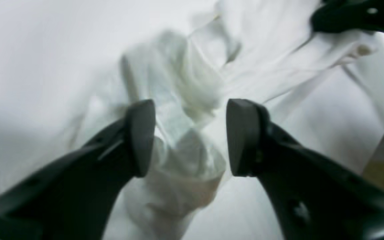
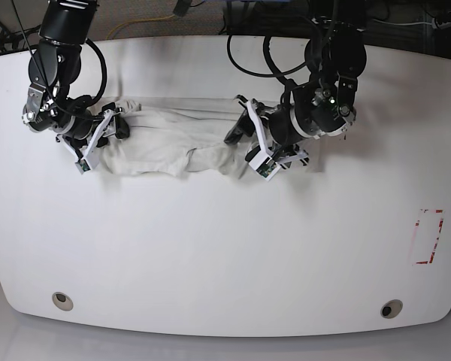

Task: Fold the T-shirt properly
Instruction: 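Move the left gripper inward and grasp the strip's middle, then reposition the right gripper to the strip's end and grasp it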

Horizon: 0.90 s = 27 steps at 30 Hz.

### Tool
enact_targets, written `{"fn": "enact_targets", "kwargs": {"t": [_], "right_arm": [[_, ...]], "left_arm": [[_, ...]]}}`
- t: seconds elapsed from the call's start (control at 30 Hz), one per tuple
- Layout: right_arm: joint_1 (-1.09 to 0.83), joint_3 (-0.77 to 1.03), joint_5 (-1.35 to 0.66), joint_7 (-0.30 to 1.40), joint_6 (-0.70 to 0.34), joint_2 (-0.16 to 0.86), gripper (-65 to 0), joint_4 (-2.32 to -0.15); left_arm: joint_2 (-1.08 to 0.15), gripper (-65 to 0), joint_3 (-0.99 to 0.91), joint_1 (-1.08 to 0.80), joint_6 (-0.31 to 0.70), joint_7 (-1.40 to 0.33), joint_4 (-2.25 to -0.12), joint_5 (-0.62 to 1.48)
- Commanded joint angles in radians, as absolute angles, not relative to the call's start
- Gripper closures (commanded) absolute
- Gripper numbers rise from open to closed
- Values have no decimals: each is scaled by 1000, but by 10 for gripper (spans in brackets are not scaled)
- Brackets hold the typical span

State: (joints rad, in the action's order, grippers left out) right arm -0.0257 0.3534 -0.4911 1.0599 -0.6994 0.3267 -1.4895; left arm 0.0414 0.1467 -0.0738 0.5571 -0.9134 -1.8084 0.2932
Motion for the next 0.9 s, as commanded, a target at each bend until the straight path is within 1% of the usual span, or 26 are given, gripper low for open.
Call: {"fn": "enact_targets", "kwargs": {"t": [0.0,0.1,0.2,0.37,0.43,0.53,0.63,0.7,0.87], "right_arm": [[-7,358,-495,1055,-698,346,-349,-1501],[-4,358,-496,1055,-698,346,-349,-1503],[5,358,-496,1055,-698,346,-349,-1503],[13,381,-503,1061,-698,346,-349,-1509],[24,426,-538,1070,-698,343,-349,-1532],[30,492,-596,1132,-698,346,-352,-1554],[35,598,-676,1182,-698,348,-354,-1573],[50,676,-713,1210,-698,348,-354,-1567],[94,845,-720,1276,-698,378,-354,-1486]], "left_arm": [[47,-369,160,-62,553,-891,-1831,309],[67,-374,168,-58,516,-891,-1845,312],[79,-375,165,-53,506,-891,-1877,314],[27,-372,137,-53,506,-891,-1903,311],[-1,-372,93,-56,499,-891,-1908,311],[-31,-362,19,-76,499,-891,-1900,309],[-56,-306,-48,-101,504,-888,-1899,309],[-70,-281,-74,-113,504,-888,-1897,309],[-97,-275,-82,-125,504,-886,-1825,312]]}}
